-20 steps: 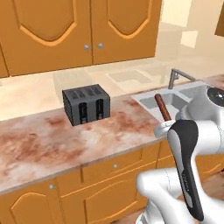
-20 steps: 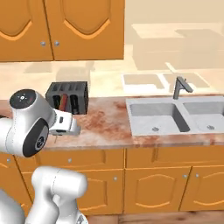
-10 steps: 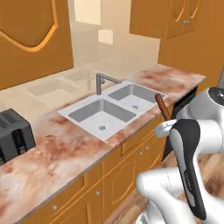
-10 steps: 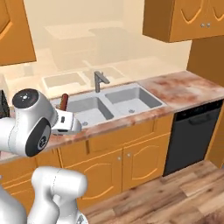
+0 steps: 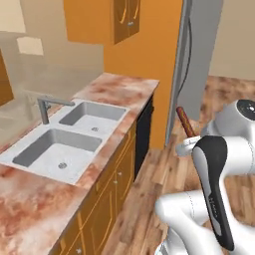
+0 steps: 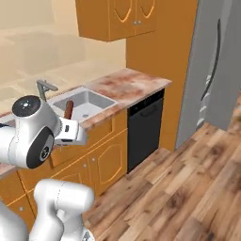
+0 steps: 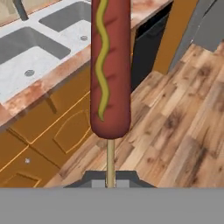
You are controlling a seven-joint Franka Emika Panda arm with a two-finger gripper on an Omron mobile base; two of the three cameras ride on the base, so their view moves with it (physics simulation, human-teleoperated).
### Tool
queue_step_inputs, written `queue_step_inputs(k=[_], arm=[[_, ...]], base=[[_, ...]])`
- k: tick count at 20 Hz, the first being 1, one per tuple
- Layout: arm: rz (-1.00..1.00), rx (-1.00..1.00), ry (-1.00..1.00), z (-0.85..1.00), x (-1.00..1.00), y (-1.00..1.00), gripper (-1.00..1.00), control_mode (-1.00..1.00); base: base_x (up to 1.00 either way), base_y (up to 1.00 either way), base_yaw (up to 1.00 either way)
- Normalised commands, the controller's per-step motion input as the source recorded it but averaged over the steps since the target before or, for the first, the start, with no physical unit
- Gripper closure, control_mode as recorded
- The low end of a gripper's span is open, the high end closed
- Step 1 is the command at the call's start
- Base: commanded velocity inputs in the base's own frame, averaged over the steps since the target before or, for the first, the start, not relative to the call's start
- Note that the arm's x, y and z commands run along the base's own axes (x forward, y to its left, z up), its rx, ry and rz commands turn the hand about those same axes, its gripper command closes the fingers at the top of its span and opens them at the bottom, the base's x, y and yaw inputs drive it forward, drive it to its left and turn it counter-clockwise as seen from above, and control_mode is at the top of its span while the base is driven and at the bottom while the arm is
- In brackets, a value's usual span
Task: Store the hot dog in the freezer for long-term storage. Close the freezer door after placing the cooked food.
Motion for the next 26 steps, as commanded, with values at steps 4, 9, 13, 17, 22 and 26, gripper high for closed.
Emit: queue_step_inputs(k=[4,9,13,17,22,26], arm=[[0.0,0.0,0.0,0.0,0.0,0.0,1.0,1.0],[0.0,0.0,0.0,0.0,0.0,0.0,1.0,1.0],[0.0,0.0,0.0,0.0,0.0,0.0,1.0,1.0],[0.0,0.0,0.0,0.0,0.0,0.0,1.0,1.0],[0.0,0.0,0.0,0.0,0.0,0.0,1.0,1.0],[0.0,0.0,0.0,0.0,0.0,0.0,1.0,1.0]], base=[[0.05,-0.28,-0.59],[0.28,-0.27,-0.51],[0.7,-0.28,-0.44],[0.97,-0.05,-0.27],[0.96,-0.04,-0.17],[0.79,-0.16,-0.03]])
